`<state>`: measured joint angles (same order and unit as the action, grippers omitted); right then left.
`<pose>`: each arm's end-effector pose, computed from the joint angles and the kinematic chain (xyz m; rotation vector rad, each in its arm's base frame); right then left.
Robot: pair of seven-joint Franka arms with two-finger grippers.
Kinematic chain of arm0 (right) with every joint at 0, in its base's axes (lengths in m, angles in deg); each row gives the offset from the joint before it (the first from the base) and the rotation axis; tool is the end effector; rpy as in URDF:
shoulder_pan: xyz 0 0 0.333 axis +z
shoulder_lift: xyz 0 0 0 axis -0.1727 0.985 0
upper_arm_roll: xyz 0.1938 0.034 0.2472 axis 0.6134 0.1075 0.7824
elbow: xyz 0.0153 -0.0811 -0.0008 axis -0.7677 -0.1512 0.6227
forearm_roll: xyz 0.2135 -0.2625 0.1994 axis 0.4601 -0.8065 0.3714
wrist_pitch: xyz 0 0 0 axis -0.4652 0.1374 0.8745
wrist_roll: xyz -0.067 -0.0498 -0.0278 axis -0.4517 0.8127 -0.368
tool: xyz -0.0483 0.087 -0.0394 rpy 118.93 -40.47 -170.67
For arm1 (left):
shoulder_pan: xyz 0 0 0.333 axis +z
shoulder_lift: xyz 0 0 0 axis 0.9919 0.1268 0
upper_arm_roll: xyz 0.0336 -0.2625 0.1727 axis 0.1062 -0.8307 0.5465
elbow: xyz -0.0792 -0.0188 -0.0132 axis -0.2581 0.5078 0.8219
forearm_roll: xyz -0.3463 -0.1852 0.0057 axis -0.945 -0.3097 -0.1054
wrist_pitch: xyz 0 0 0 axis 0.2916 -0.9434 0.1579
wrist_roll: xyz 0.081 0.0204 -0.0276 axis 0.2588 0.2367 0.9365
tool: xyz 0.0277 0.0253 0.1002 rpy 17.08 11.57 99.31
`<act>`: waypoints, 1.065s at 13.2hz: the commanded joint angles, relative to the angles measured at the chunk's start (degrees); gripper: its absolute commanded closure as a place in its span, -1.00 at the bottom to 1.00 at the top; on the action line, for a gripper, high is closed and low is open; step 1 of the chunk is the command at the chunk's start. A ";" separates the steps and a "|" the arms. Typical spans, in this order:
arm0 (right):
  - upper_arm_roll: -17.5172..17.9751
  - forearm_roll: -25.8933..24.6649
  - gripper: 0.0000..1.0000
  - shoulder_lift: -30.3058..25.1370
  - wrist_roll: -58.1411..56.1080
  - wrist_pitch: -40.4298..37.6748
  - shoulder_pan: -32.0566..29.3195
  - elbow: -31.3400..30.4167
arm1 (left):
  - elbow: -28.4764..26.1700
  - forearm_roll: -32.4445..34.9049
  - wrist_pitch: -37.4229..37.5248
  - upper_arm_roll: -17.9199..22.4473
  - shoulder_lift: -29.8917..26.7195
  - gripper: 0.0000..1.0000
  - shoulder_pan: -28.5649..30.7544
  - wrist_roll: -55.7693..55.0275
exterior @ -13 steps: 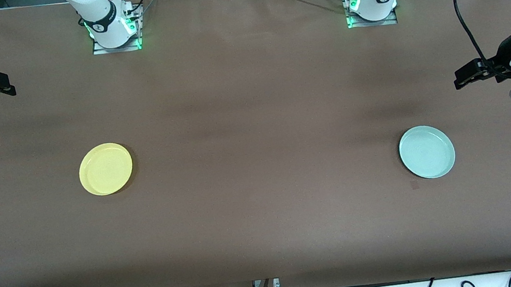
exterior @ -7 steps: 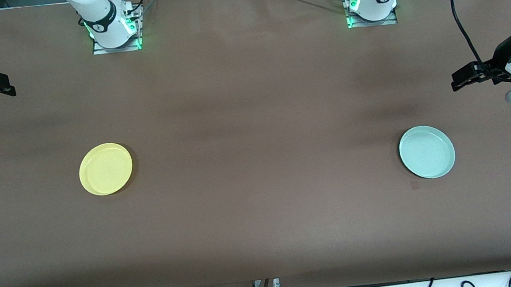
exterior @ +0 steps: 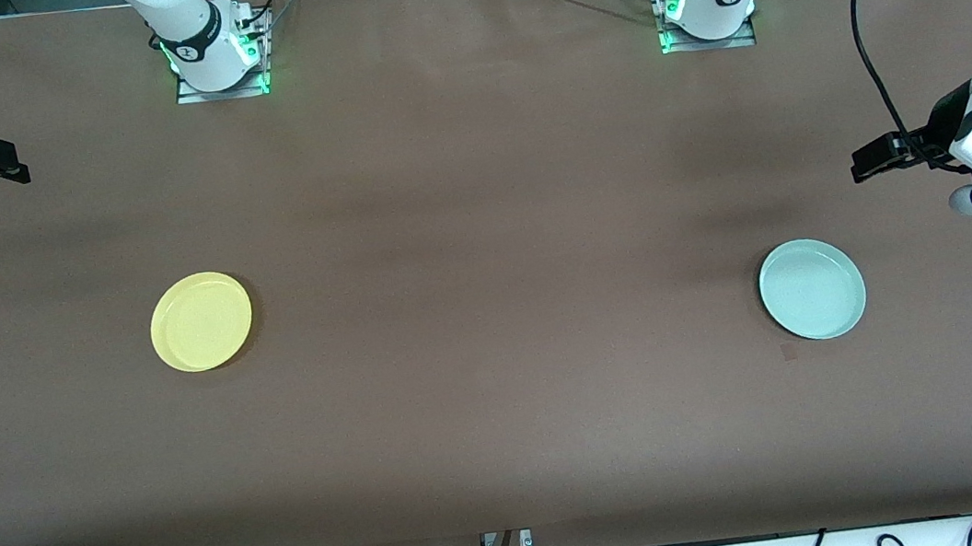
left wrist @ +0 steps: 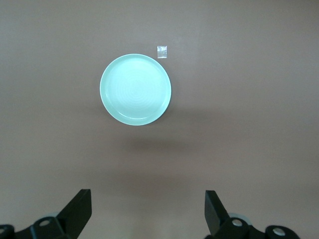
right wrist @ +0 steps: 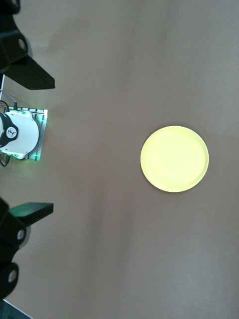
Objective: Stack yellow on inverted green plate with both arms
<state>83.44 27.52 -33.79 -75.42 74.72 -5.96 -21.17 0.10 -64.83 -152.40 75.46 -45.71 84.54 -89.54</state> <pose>0.5490 -0.0148 0.6213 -3.1071 -0.2578 0.3484 0.6034 -0.0142 0.5549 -3.1280 -0.1644 0.2286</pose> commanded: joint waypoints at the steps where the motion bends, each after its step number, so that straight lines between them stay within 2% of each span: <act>1: 0.00 -0.15 -1.00 0.54 0.03 -0.35 -0.29 1.32 | 0.00 1.45 -0.09 -0.11 0.43 -1.00 0.11 -0.86; 7: -0.35 -0.15 -1.00 0.54 0.03 -0.26 -0.29 1.32 | -2.63 2.59 -0.61 -0.02 0.79 -1.00 0.90 -0.69; 14: -0.44 -0.15 -1.00 0.54 0.03 -0.26 -0.29 1.32 | -15.19 2.76 -15.97 0.16 0.78 -1.00 1.86 -0.25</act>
<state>82.95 27.52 -33.76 -75.42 74.72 -5.98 -21.14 -10.81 -63.33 -164.18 75.80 -43.93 85.71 -89.81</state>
